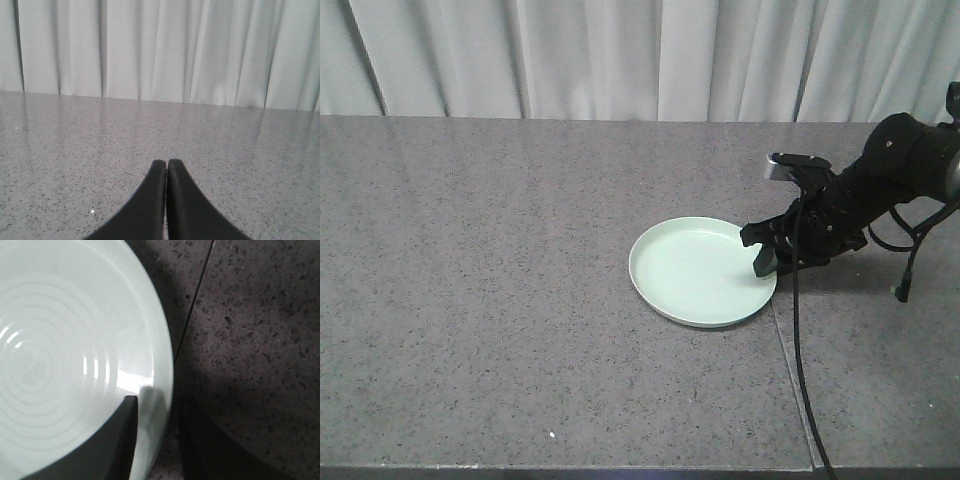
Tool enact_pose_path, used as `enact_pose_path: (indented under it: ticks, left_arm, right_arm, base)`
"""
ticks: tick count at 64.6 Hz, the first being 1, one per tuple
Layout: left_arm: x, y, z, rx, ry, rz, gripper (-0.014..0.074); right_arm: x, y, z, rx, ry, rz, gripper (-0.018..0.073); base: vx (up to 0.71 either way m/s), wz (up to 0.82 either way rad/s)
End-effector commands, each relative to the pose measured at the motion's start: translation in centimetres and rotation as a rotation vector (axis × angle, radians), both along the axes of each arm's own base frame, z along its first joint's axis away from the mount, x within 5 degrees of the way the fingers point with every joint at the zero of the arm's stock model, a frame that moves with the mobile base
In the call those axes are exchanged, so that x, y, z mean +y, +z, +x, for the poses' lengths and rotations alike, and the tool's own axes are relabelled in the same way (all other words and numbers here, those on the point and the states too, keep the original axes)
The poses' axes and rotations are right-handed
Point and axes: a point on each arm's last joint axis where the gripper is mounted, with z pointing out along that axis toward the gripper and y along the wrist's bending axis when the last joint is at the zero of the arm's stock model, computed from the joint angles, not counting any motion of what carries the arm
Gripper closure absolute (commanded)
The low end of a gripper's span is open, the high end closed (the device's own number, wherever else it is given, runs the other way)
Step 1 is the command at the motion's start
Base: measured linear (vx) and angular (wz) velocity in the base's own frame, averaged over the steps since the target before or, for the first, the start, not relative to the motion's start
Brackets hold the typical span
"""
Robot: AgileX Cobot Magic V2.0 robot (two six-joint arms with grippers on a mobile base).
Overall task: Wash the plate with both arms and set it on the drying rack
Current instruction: 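Grip the plate rim with the right gripper and lift it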
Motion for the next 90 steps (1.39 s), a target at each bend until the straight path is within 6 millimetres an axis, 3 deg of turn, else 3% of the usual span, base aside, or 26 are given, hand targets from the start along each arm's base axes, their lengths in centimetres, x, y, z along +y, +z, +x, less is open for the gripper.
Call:
enact_pose_path:
  ticks: [1, 11, 25, 39, 49, 56, 90]
  left_arm:
    - [0.0, 1.7, -0.3, -0.117, -0.004, -0.012, 0.0603]
    - [0.0, 1.7, -0.3, -0.117, -0.004, -0.012, 0.0603]
    - [0.0, 1.7, -0.3, -0.117, -0.004, -0.012, 0.0603]
    - [0.0, 1.7, -0.3, -0.117, -0.004, -0.012, 0.0603]
    - [0.0, 1.7, -0.3, -0.117, -0.004, -0.012, 0.0603]
    - [0.0, 1.7, -0.3, -0.117, -0.004, -0.012, 0.0603]
    - [0.0, 1.7, -0.3, -0.117, -0.004, -0.012, 0.0603]
  right_arm:
    - [0.1, 2.5, 0.0, -0.064, -0.012, 0.024, 0.0431]
    - [0.1, 2.5, 0.0, -0.058, -0.026, 0.028, 0.0573]
    - [0.1, 3.1, -0.2, -0.063, -0.048, 0.038, 0.0564]
    - [0.3, 6.8, -1.6, -0.126, -0.041, 0.07, 0.0562]
    - [0.3, 9.6, -3.9, -0.139, -0.007, 0.086, 0.0562]
    - [0.4, 10.6, -6.0, -0.151, 0.009, 0.112, 0.0562]
    - [1.2, 12.5, -16.4, -0.217, 0.092, 0.303, 0.0561]
  base:
    - [0.0, 0.0]
    - [0.0, 0.0]
    - [0.0, 0.0]
    - [0.0, 0.0]
    - [0.0, 0.0]
    - [0.0, 0.0]
    - [0.0, 0.0]
